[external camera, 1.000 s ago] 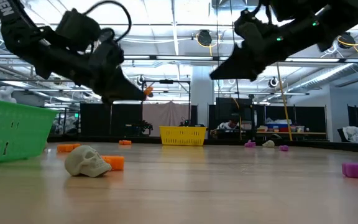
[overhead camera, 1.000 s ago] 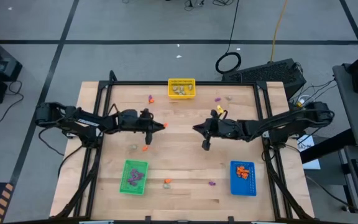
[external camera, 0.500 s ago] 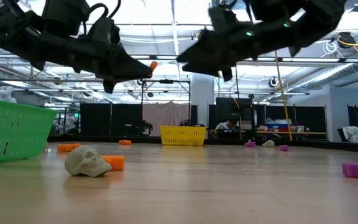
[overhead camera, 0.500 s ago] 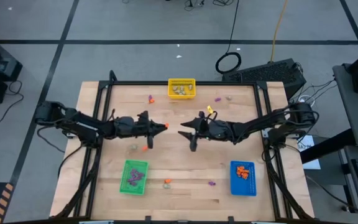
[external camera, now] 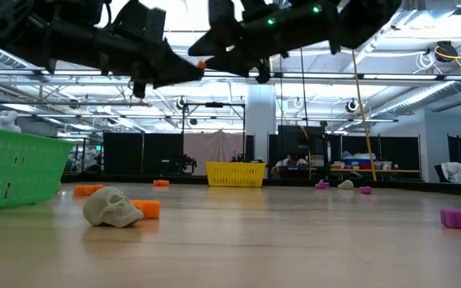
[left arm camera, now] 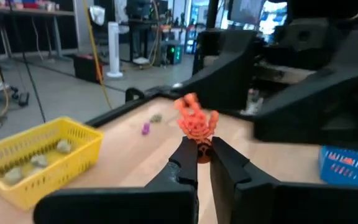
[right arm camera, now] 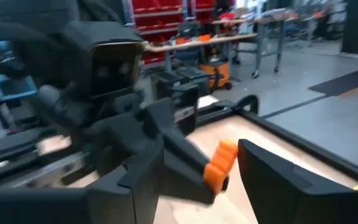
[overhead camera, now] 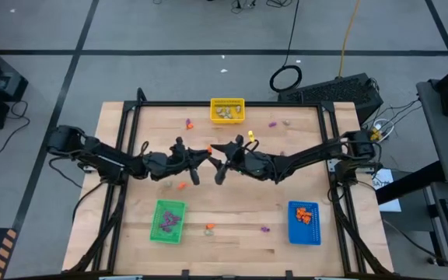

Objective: Sort Halloween decoration
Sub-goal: Put the orange skeleton toy into the blue bin, then put the gray skull toy into the yellow bin

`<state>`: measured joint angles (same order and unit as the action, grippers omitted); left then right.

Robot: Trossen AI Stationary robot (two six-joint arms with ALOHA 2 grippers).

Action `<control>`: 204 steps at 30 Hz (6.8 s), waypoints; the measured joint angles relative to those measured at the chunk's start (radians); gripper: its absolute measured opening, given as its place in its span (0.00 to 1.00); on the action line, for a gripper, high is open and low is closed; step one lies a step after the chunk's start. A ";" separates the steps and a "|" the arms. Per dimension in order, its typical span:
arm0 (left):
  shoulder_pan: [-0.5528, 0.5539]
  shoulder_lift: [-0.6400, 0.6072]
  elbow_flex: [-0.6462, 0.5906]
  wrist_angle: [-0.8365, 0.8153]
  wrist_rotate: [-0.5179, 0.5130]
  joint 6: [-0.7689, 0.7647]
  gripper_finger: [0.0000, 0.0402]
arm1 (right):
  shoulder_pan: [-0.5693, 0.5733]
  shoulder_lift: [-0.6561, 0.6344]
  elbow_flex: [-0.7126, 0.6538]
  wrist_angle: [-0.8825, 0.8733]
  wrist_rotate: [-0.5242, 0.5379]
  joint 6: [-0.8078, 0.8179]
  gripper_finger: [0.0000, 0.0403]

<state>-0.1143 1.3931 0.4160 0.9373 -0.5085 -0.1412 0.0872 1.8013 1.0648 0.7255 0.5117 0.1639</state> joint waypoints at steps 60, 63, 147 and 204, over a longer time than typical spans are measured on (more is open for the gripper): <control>0.036 -0.001 0.007 -0.055 0.094 0.122 0.36 | 0.483 -0.414 0.046 -1.615 -0.313 0.850 0.04; 0.036 -0.001 0.007 -0.064 0.094 0.123 0.36 | 0.544 -0.391 0.046 -1.669 -0.384 0.978 0.04; 0.149 -0.001 0.007 -0.245 0.249 0.123 0.36 | -1.017 0.101 0.181 -1.560 -0.438 -0.577 0.41; 0.149 -0.001 0.007 -0.274 0.248 0.120 0.36 | -0.713 0.443 0.899 -1.615 -0.543 -0.414 0.15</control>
<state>0.0345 1.3920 0.4232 0.6636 -0.2604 -0.0212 -0.6262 2.2447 1.9639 -0.8892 -0.0316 -0.2503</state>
